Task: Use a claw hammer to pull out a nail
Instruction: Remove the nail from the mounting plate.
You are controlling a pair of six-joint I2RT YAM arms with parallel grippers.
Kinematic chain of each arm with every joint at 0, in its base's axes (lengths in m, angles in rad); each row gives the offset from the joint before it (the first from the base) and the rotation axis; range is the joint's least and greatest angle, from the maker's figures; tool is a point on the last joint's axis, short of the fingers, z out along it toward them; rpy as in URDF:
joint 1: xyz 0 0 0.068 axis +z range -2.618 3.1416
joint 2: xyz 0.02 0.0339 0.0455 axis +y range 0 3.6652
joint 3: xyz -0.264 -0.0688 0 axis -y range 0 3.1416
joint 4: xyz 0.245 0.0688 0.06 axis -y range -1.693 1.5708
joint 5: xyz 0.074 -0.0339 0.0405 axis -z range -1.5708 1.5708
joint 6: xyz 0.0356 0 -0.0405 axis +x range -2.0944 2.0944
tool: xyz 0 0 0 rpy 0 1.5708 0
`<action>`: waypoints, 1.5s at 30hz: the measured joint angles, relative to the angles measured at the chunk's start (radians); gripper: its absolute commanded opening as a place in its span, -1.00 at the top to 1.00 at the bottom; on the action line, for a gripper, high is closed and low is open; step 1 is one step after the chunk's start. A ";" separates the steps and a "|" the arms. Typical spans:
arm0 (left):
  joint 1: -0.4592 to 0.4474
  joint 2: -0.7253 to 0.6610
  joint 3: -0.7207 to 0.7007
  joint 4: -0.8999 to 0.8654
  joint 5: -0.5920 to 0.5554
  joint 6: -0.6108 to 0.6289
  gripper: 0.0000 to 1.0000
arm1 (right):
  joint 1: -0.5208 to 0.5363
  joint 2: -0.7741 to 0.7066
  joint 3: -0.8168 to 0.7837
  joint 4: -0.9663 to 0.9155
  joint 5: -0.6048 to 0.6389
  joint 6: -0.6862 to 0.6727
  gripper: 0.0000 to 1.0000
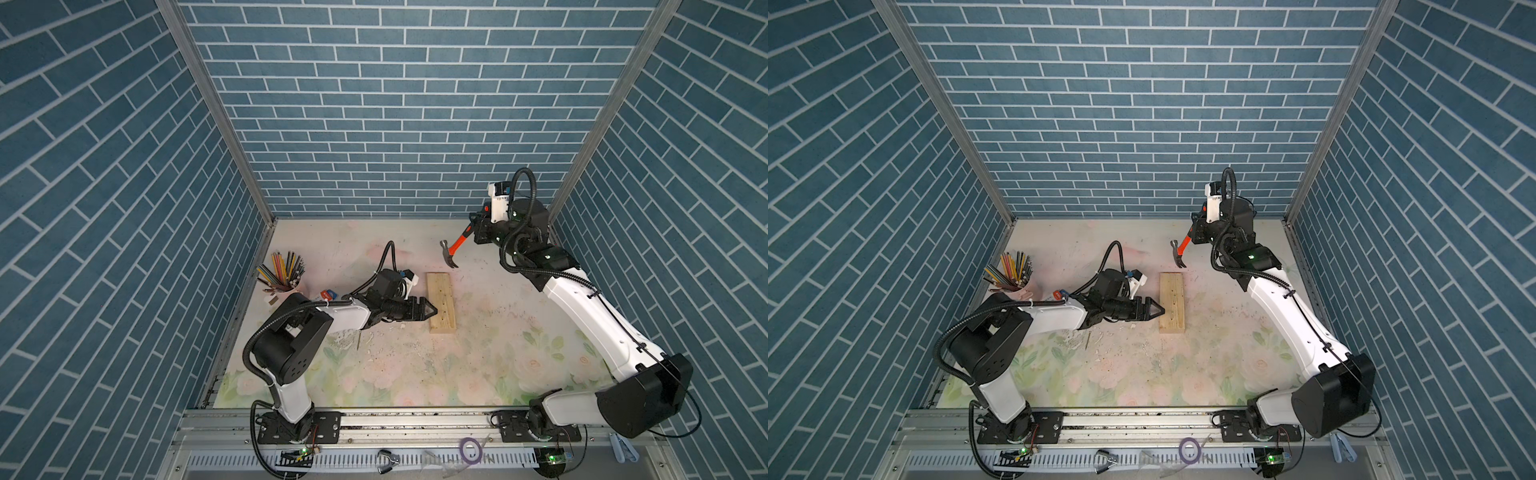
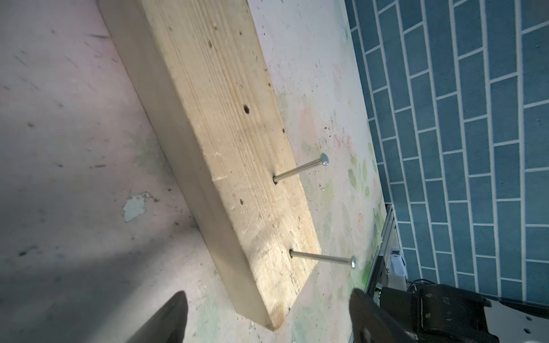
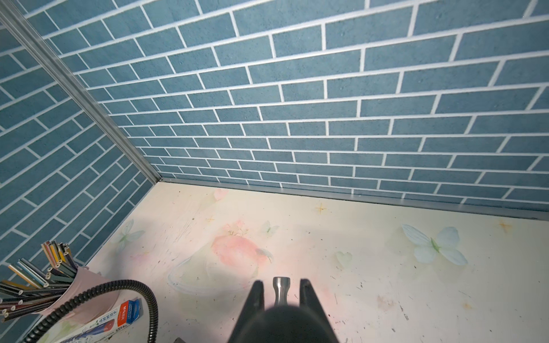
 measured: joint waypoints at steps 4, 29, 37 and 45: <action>-0.013 0.052 0.029 0.012 0.000 -0.008 -0.59 | 0.000 -0.025 -0.065 0.048 0.021 0.019 1.00; -0.029 0.121 0.066 0.021 -0.026 -0.067 0.27 | 0.119 -0.026 -0.225 0.214 0.209 0.030 1.00; -0.029 0.121 0.069 0.018 -0.031 -0.071 0.28 | 0.127 -0.012 -0.268 0.296 0.237 0.031 1.00; -0.029 0.121 0.068 0.019 -0.031 -0.082 0.28 | 0.145 0.028 -0.320 0.372 0.264 0.030 1.00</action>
